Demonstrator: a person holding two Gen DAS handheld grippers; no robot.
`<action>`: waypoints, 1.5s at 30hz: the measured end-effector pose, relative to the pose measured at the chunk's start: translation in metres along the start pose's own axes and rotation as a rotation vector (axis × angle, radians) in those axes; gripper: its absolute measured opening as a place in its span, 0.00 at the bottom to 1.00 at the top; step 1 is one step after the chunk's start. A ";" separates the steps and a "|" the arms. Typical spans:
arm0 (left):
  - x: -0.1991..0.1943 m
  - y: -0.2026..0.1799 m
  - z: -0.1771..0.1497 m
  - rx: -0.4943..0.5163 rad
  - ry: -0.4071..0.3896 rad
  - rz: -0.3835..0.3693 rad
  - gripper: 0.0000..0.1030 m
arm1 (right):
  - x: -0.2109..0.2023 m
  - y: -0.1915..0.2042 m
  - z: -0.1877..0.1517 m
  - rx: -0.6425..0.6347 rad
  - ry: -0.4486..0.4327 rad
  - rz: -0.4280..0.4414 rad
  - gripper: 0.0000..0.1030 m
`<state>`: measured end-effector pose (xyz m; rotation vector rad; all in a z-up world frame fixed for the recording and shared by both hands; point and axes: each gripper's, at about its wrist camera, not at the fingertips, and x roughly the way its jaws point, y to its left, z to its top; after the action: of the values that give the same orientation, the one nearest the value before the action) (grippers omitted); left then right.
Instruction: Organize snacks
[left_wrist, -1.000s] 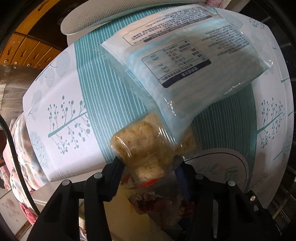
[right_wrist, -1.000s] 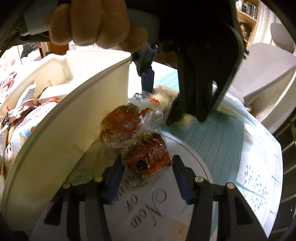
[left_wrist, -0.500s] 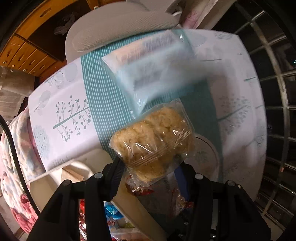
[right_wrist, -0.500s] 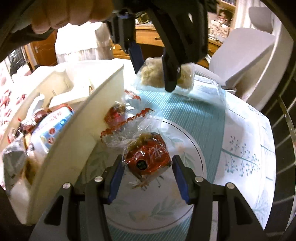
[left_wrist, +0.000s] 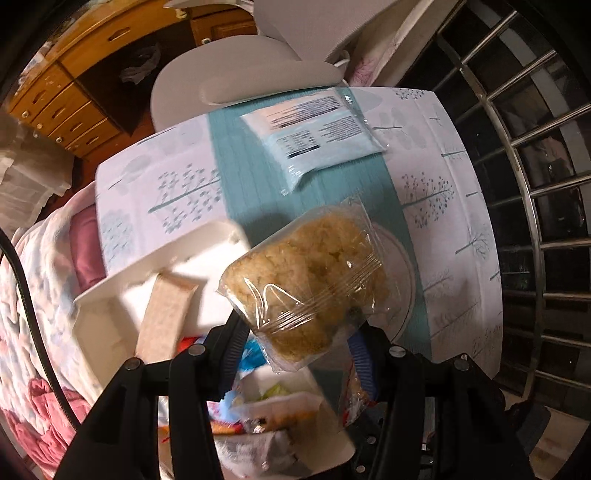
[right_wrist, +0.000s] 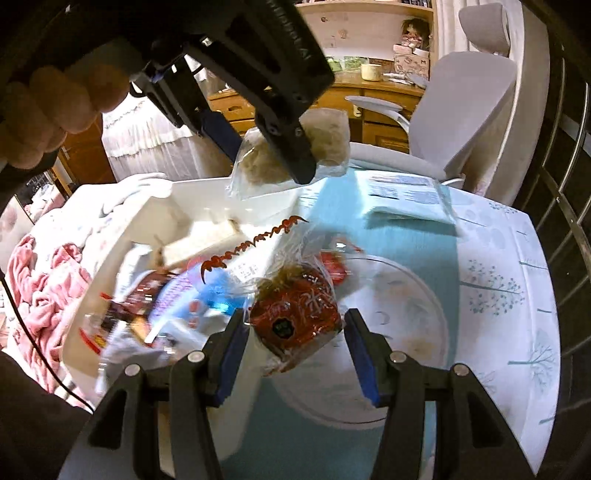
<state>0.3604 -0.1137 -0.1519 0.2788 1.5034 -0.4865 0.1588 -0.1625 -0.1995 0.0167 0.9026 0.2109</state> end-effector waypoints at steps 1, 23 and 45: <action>-0.003 0.005 -0.006 -0.005 -0.005 0.002 0.49 | -0.001 0.007 -0.001 -0.002 -0.002 0.002 0.52; -0.035 0.113 -0.112 -0.133 -0.056 -0.008 0.77 | -0.020 0.093 -0.011 0.131 -0.007 0.037 0.60; -0.080 0.077 -0.047 -0.077 -0.223 -0.031 0.77 | -0.014 -0.014 0.030 0.335 0.045 -0.007 0.60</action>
<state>0.3554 -0.0136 -0.0845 0.1365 1.3073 -0.4676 0.1757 -0.1768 -0.1715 0.3206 0.9742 0.0512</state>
